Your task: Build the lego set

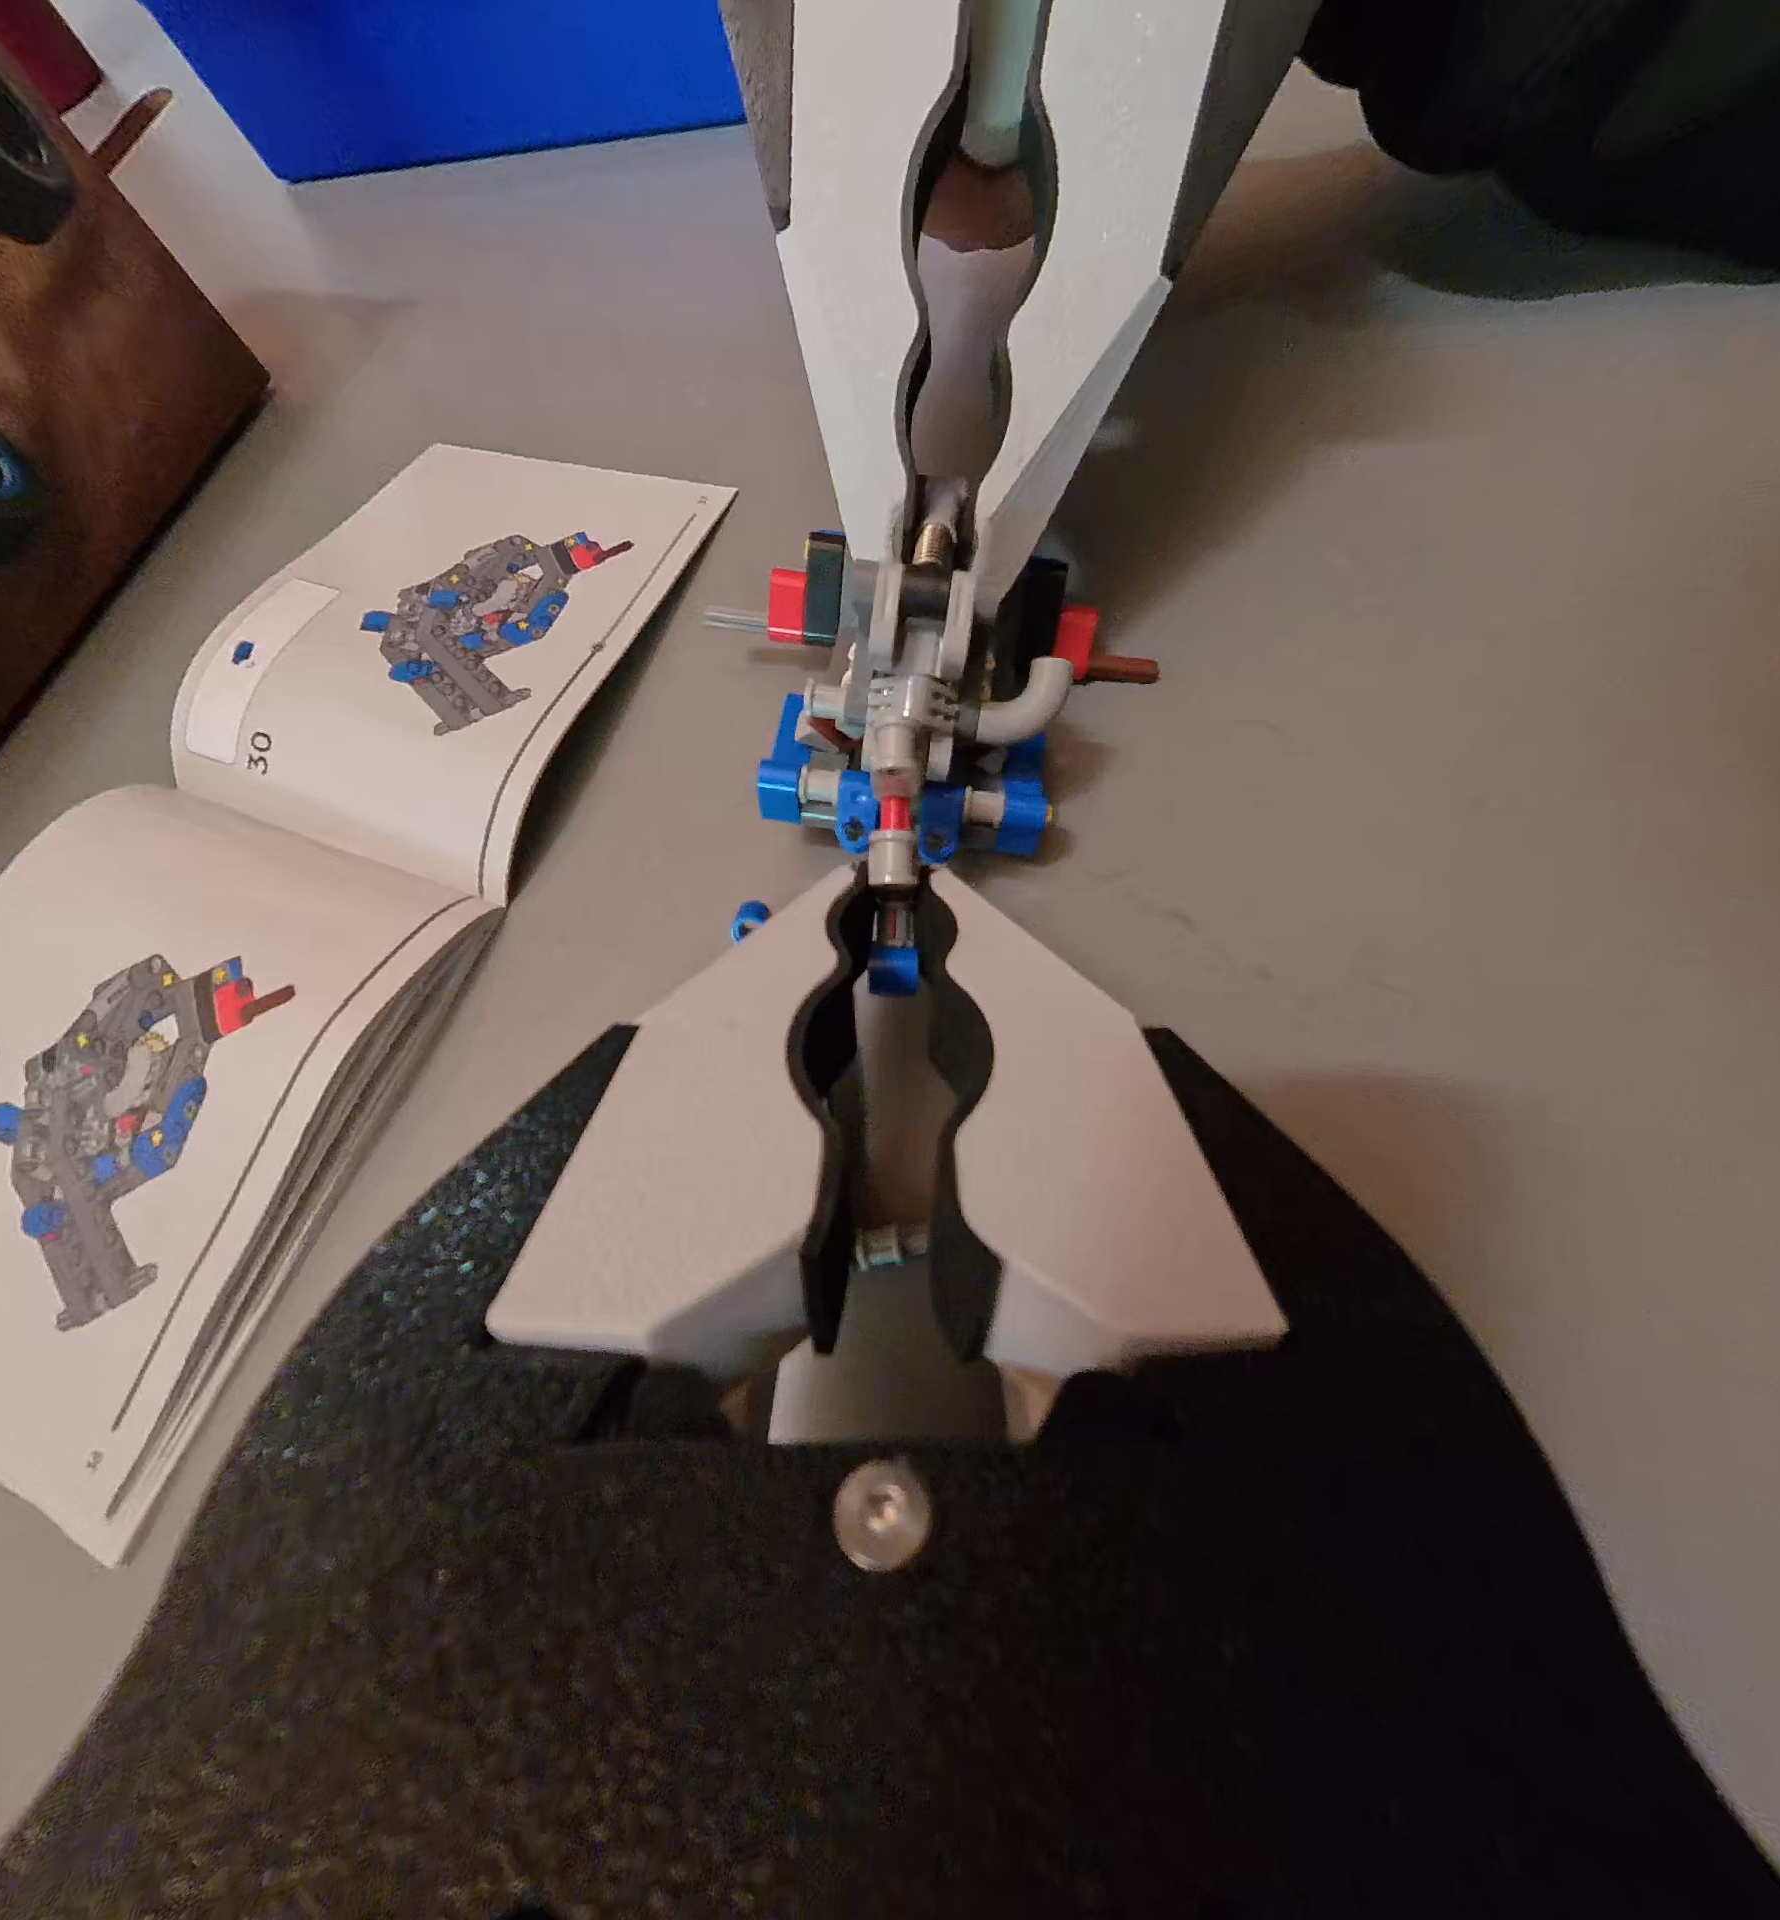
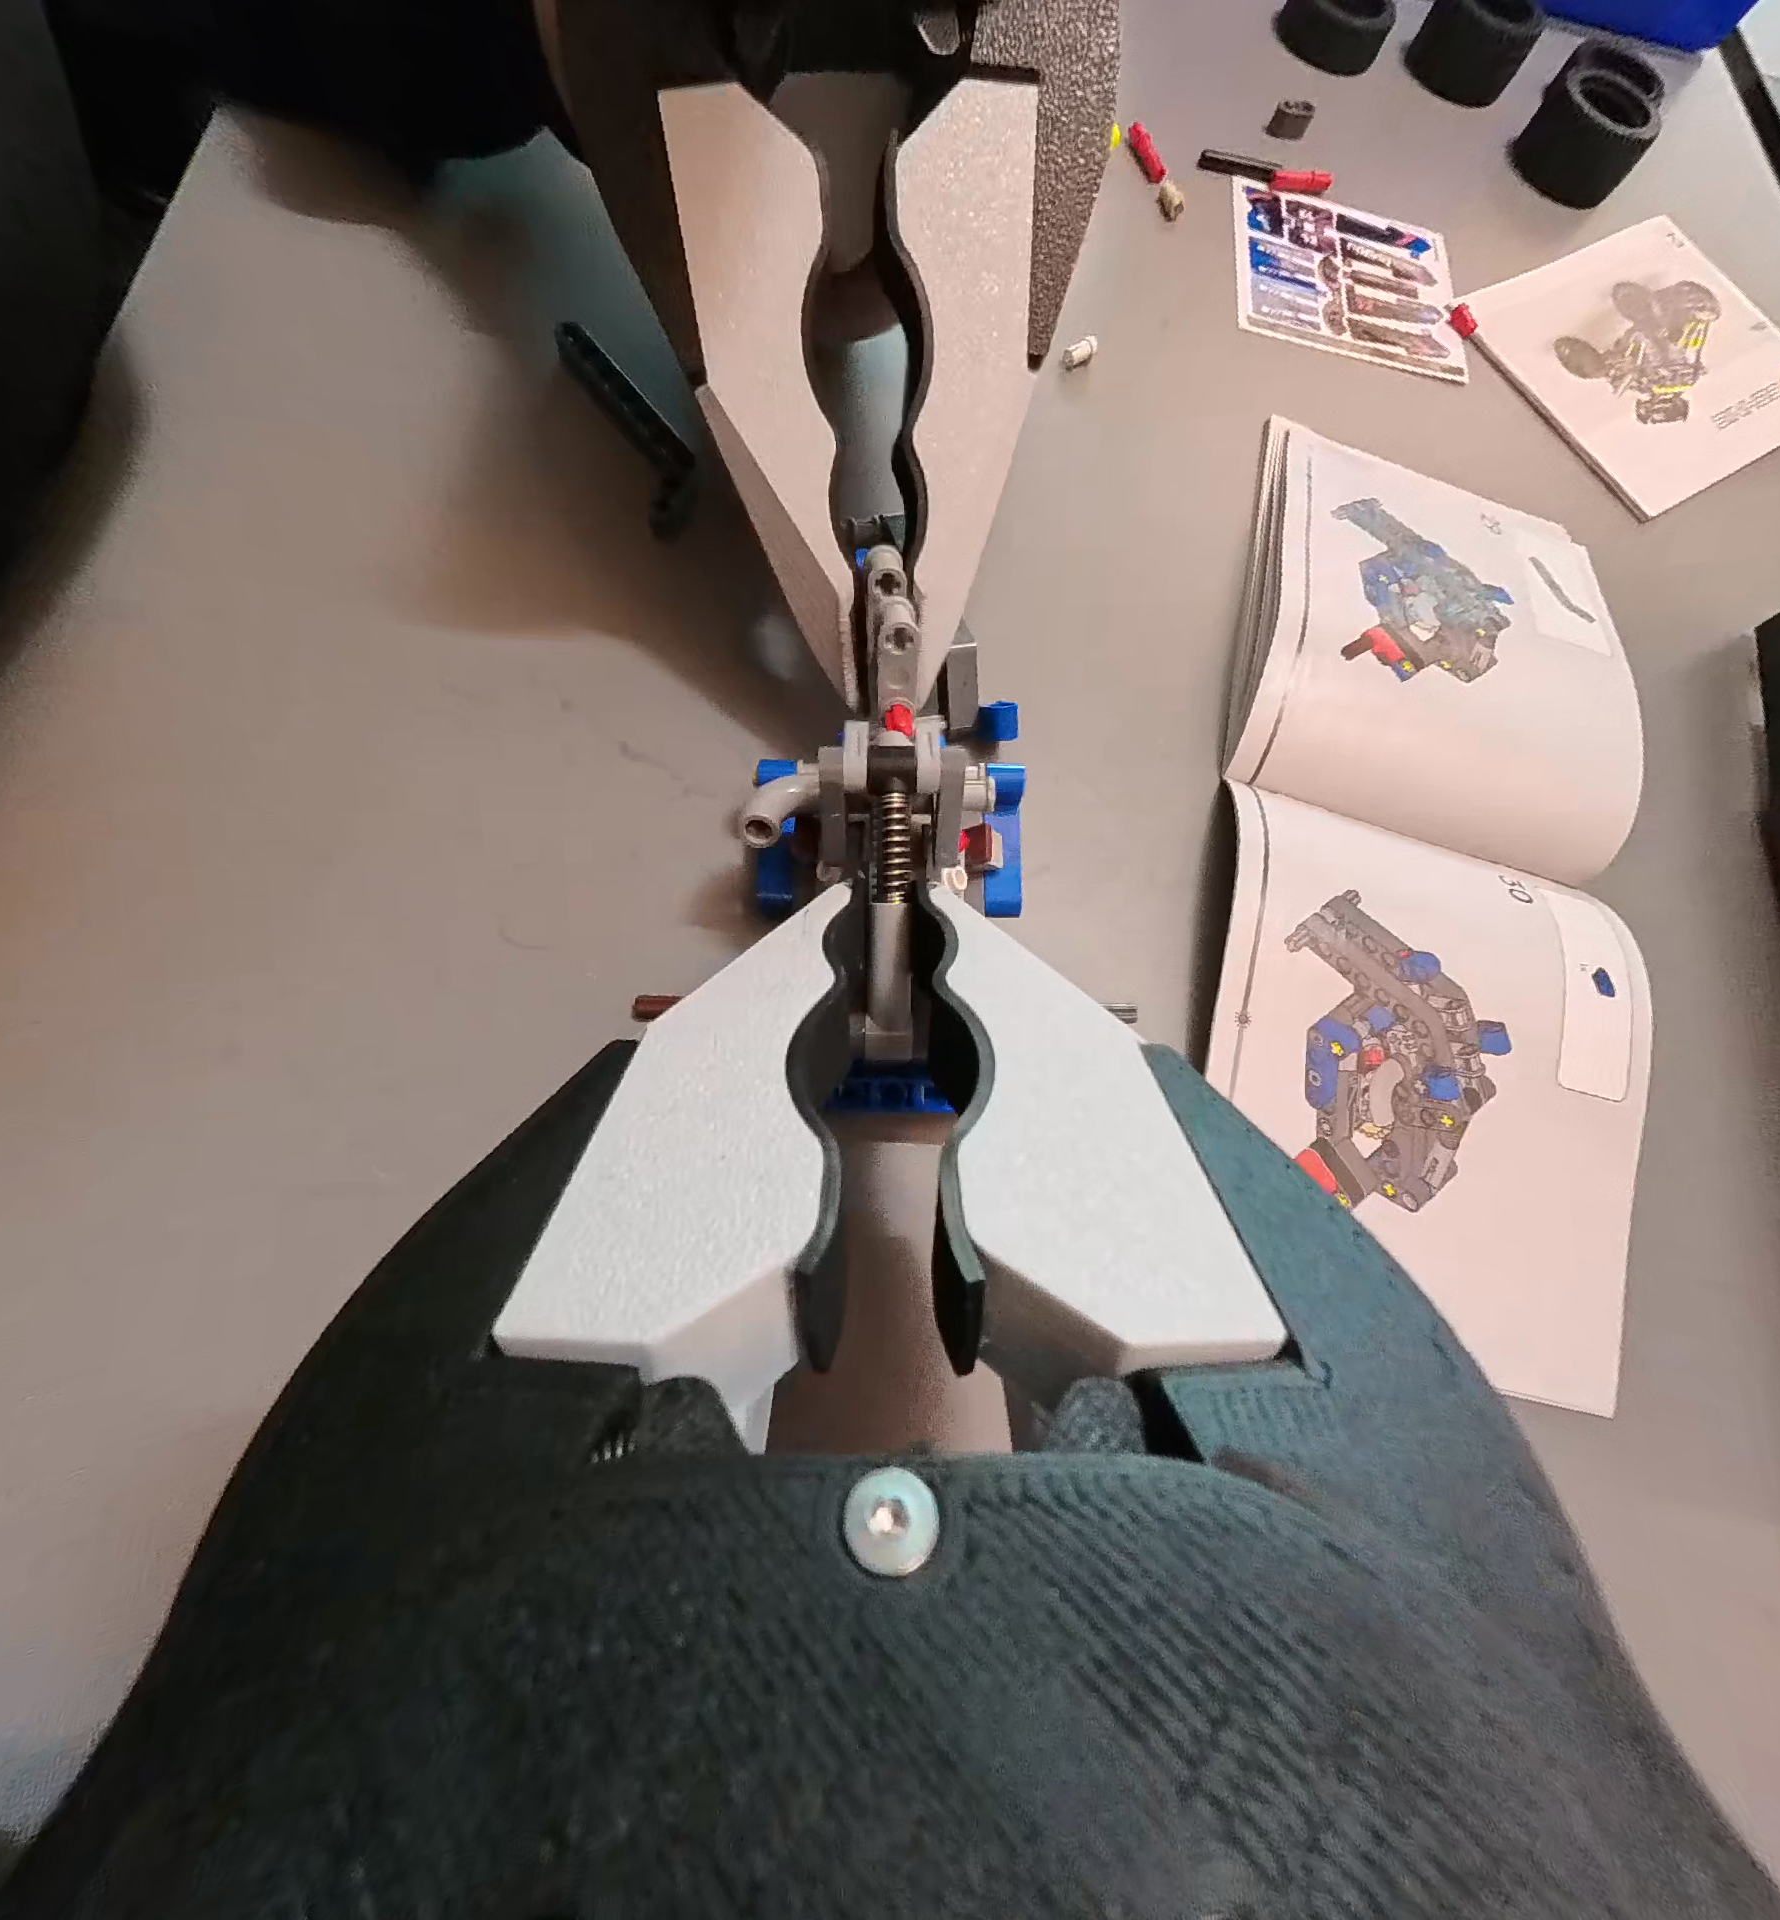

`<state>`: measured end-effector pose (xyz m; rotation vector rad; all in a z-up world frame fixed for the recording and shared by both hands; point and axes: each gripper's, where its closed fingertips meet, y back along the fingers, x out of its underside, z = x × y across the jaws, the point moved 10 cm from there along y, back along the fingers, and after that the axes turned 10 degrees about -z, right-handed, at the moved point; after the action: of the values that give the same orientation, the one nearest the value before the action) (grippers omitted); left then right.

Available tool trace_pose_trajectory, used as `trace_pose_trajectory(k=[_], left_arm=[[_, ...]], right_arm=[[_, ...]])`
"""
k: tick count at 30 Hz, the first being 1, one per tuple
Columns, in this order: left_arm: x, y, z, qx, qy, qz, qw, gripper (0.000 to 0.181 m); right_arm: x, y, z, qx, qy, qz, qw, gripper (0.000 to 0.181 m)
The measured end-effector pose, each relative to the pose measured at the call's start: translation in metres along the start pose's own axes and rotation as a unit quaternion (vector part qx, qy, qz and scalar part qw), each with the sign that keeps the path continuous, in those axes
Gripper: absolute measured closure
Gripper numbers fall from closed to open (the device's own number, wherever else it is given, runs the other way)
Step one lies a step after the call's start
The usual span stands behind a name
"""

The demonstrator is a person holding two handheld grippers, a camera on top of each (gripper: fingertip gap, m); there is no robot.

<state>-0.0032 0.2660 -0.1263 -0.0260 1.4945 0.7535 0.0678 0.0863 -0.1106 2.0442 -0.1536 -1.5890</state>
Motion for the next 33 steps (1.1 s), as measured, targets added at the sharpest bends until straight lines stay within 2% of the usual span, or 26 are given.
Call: trace_pose_trajectory(k=[5, 12, 16, 19, 22, 26, 29, 33], left_arm=[[0.002, -0.001, 0.005, 0.015, 0.003, 0.009, 1.000, 0.177], [-0.001, 0.003, 0.008, 0.020, 0.008, -0.014, 1.000, 0.177], [-0.010, 0.010, 0.009, 0.026, -0.008, -0.021, 0.999, 0.177], [-0.035, 0.031, 0.017, 0.002, -0.017, -0.044, 0.999, 0.177], [-0.067, 0.058, 0.026, -0.027, -0.019, -0.090, 0.995, 0.177], [-0.087, 0.073, 0.031, -0.035, -0.023, -0.117, 0.992, 0.177], [-0.082, 0.068, 0.033, -0.026, -0.010, -0.118, 0.993, 0.177], [-0.073, 0.058, 0.029, -0.007, 0.009, -0.118, 0.993, 0.177]], right_arm=[[0.000, -0.004, 0.000, -0.002, 0.004, -0.003, 1.000, 0.176], [0.004, -0.003, -0.001, 0.008, -0.005, -0.034, 0.999, 0.176], [0.003, 0.000, -0.003, 0.000, -0.033, -0.085, 0.996, 0.176], [0.003, 0.009, -0.008, -0.006, -0.055, -0.156, 0.986, 0.176], [-0.001, 0.029, -0.011, -0.017, -0.069, -0.297, 0.952, 0.176], [-0.007, 0.056, -0.012, -0.055, -0.083, -0.487, 0.868, 0.176], [-0.007, 0.064, -0.014, -0.065, -0.095, -0.544, 0.831, 0.177], [-0.010, 0.067, -0.012, -0.089, -0.090, -0.575, 0.808, 0.177]])
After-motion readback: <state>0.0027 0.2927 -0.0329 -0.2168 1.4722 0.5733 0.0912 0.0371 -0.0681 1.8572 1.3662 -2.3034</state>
